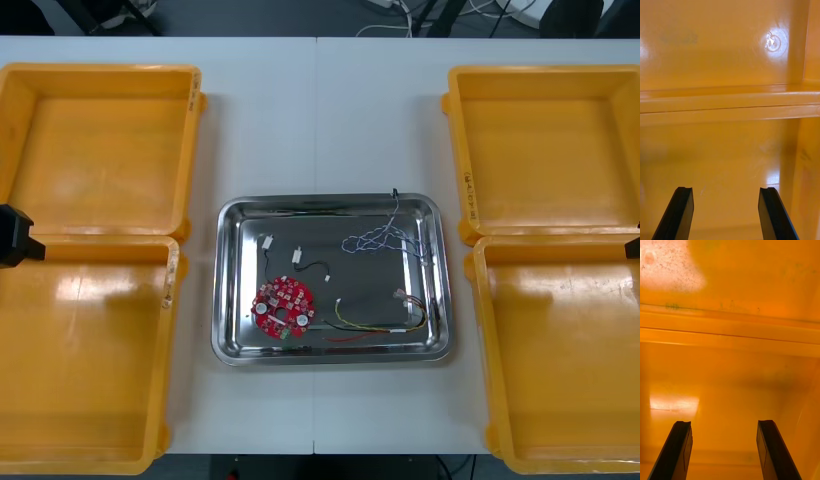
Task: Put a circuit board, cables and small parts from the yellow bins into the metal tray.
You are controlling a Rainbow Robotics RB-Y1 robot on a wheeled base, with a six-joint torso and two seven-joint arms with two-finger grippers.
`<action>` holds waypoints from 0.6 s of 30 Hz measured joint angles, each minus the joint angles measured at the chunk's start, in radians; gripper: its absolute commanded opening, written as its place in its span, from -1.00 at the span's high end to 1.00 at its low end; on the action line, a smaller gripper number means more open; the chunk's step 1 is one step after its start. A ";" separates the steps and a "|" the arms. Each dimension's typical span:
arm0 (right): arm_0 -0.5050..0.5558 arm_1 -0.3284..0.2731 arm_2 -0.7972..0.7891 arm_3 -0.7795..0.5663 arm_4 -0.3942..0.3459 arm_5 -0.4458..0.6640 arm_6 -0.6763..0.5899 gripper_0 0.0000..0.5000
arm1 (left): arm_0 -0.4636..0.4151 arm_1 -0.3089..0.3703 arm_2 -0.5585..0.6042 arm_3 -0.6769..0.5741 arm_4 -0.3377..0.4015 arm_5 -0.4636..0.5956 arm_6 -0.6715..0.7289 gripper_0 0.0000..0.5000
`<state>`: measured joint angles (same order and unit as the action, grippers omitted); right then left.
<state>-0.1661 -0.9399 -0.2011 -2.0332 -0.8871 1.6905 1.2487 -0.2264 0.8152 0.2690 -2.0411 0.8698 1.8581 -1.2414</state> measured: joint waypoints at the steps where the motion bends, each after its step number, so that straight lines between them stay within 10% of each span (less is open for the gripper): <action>1: 0.000 0.000 0.000 0.000 0.000 0.000 0.000 -1.00 | 0.011 0.000 0.002 -0.005 0.000 -0.005 0.000 -1.00; 18: 0.000 0.000 0.000 0.000 0.000 0.000 0.000 -1.00 | 0.097 0.000 0.009 -0.087 -0.006 -0.042 -0.018 -1.00</action>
<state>-0.1659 -0.9400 -0.2012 -2.0332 -0.8873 1.6905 1.2487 -0.1298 0.8154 0.2778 -2.1280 0.8636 1.8157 -1.2594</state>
